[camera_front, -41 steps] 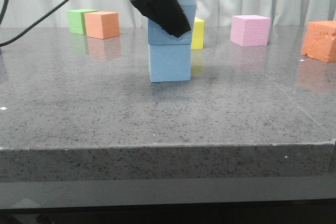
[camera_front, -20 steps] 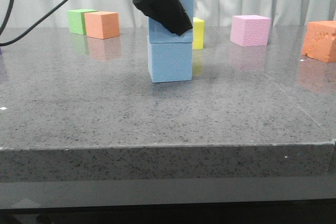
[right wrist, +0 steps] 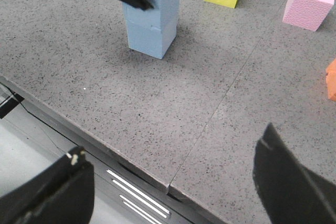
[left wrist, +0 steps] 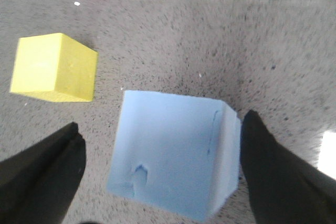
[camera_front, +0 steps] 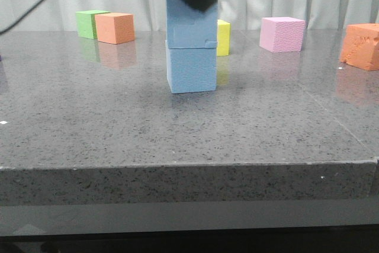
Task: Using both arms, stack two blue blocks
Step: 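Open the left gripper and raise it off the stack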
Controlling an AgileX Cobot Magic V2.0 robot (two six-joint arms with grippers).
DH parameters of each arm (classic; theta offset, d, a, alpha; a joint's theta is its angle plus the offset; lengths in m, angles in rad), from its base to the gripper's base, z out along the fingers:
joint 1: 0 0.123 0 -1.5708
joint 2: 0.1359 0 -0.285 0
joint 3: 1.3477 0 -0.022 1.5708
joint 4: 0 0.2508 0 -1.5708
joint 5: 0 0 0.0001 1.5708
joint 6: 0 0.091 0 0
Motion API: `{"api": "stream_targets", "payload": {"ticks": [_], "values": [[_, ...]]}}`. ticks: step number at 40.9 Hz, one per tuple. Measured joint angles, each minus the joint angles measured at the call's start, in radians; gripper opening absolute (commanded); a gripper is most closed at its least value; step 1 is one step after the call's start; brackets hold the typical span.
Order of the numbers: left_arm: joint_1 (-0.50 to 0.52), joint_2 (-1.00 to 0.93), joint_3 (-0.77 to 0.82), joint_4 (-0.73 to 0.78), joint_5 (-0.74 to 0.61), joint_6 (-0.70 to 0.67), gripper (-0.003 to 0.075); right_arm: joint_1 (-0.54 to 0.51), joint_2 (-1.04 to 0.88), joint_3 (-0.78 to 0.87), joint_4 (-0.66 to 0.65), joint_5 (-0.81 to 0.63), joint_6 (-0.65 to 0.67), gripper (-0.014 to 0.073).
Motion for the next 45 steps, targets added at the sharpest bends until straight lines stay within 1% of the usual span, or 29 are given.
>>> {"api": "stream_targets", "payload": {"ticks": [2,6,11,17,20,29,38,45], "values": [[0.0,-0.025,0.0,-0.002,0.015,-0.045,0.0588,0.0,0.0,0.0,0.0,0.0,0.0,0.0622],[0.004,-0.086,0.0,-0.004,0.056,-0.18,0.0587,0.0,0.0,0.0,0.0,0.0,0.0,0.0622],[0.04,-0.168,0.0,-0.006,0.103,-0.337,0.0587,0.0,0.0,0.0,0.0,0.0,0.0,0.0622],[0.088,-0.291,0.059,-0.006,0.114,-0.441,0.0587,0.0,0.0,0.0,0.0,0.0,0.0,0.0622],[0.104,-0.361,0.126,-0.006,0.114,-0.457,0.0587,0.0,0.0,0.0,0.0,0.0,0.0,0.0622],[0.111,-0.607,0.403,-0.001,0.083,-0.519,0.0587,0.0,0.0,0.0,0.0,0.0,0.0,0.0622],[0.111,-0.849,0.651,0.07,0.069,-0.676,0.0587,0.0,0.0,0.0,0.0,0.0,0.0,0.0622],[0.111,-1.014,0.796,0.105,0.069,-0.749,0.0587,0.0,0.0,0.0,0.0,0.0,0.0,0.0622]]}}
